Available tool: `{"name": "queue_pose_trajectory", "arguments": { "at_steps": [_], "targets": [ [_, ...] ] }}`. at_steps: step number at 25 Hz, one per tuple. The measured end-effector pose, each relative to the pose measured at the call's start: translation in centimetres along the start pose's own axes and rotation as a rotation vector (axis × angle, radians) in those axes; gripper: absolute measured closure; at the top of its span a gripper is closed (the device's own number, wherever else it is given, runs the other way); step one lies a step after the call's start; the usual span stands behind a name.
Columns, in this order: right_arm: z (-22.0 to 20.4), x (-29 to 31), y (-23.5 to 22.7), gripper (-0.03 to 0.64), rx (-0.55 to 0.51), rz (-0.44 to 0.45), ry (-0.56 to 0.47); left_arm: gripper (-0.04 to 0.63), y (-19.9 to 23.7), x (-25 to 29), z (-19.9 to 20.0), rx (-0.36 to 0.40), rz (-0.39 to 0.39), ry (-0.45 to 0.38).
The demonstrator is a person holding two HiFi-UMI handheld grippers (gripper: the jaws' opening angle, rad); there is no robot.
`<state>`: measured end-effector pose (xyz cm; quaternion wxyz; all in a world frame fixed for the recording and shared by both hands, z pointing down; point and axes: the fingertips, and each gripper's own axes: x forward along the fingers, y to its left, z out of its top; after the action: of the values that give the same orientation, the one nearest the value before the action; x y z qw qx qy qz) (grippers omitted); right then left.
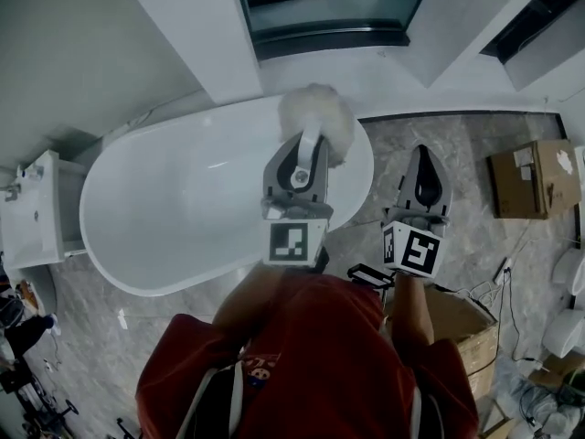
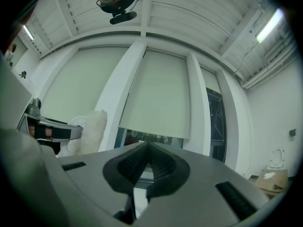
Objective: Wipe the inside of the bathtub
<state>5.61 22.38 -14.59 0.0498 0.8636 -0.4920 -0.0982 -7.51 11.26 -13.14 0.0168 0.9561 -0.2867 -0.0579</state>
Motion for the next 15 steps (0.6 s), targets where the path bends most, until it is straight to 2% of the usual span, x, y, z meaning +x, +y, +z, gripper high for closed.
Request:
{"name": "queue_pose_trajectory", "arguments": {
  "at_steps": [7,15],
  "targets": [
    [-0.3,7.8,-0.7,0.606,-0.002,0.055,-0.013,0.499,2.2,6.3,-0.5,-0.016,0.046,0.02],
    [0.4,11.9,-0.2,0.606,0.005,0.123,-0.047,0.499,3.8,9.2,0.5,0.009,0.103,0.0]
  ]
}}
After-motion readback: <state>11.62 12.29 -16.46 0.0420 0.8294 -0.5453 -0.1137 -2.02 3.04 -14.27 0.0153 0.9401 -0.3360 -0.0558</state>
